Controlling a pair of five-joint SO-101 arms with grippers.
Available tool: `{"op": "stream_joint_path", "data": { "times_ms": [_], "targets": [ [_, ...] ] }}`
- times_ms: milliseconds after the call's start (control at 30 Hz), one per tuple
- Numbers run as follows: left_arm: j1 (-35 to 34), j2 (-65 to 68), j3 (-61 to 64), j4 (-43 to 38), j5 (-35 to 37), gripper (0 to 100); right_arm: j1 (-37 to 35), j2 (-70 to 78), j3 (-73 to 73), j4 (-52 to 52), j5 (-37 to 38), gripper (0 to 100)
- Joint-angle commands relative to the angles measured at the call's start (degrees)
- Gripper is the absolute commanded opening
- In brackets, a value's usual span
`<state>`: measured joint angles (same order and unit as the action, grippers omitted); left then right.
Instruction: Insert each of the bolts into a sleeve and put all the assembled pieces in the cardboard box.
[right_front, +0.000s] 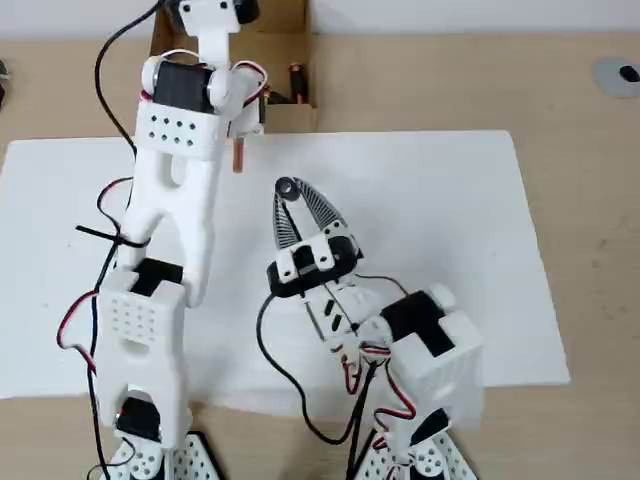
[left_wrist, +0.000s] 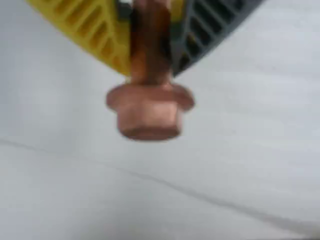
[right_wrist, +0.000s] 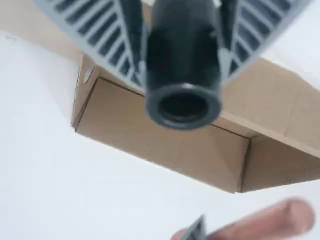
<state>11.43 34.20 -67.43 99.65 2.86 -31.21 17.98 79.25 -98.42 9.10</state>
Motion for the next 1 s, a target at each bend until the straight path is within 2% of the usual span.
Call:
{"op": "stream_joint_path", "data": {
  "times_ms": [0,100,333,567,867,967],
  "targets": [
    [0.53,-4.18,-4.4,0.79,-0.35,1,1.01,0.13,-2.24,-2.64,0.0,1.1],
    [0.62,-4.18,-4.04,0.79,-0.26,1,1.1,0.13,-2.42,-2.46,-0.7,1.1],
    [5.71,-4.18,-4.31,0.79,0.35,1,2.59,0.04,-3.21,0.79,-11.78,1.0],
    [7.91,-4.18,-5.01,0.7,2.29,1,2.77,0.04,-3.21,0.79,-12.57,1.0],
    [7.38,-4.18,-24.0,0.79,14.07,1,2.59,-0.57,-3.38,4.66,-12.57,1.0],
    [7.82,-4.26,-28.57,0.88,15.38,1,2.59,-3.3,-3.03,8.53,-12.57,1.0]
  ]
}}
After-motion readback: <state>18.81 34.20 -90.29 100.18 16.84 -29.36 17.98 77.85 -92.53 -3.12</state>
